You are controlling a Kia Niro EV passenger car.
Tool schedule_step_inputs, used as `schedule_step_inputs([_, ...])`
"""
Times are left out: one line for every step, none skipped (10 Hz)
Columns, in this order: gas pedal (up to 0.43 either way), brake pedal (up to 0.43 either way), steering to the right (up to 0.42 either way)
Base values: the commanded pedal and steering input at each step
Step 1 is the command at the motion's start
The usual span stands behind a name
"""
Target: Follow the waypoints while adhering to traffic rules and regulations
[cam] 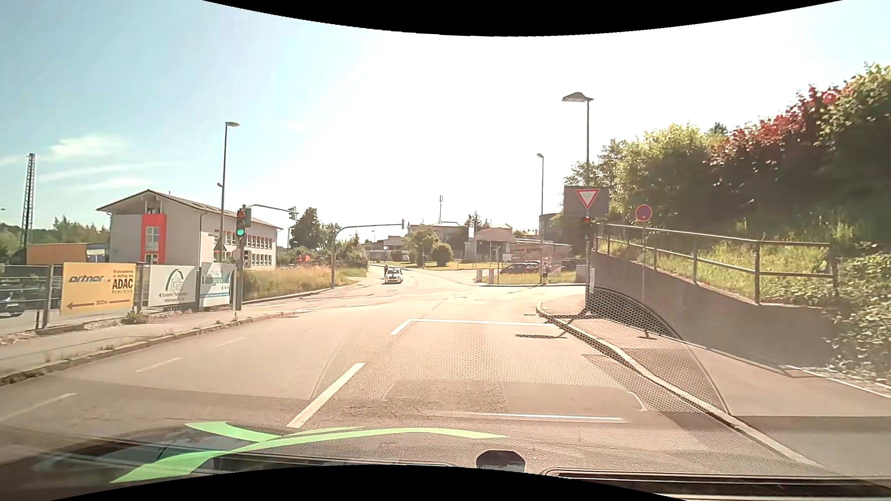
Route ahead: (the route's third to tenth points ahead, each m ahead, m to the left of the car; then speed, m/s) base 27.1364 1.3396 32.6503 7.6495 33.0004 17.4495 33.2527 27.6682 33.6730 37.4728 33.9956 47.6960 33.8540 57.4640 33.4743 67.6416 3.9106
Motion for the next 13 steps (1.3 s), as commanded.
schedule_step_inputs([0.000, 0.000, -0.018])
schedule_step_inputs([0.000, 0.000, -0.018])
schedule_step_inputs([0.000, 0.000, -0.018])
schedule_step_inputs([0.000, 0.000, -0.018])
schedule_step_inputs([0.000, 0.000, -0.018])
schedule_step_inputs([0.000, 0.000, -0.017])
schedule_step_inputs([0.000, 0.000, -0.011])
schedule_step_inputs([0.000, 0.000, -0.004])
schedule_step_inputs([0.000, 0.000, 0.000])
schedule_step_inputs([0.000, 0.000, 0.000])
schedule_step_inputs([0.000, 0.000, 0.004])
schedule_step_inputs([0.000, 0.000, 0.004])
schedule_step_inputs([0.028, 0.000, 0.004])
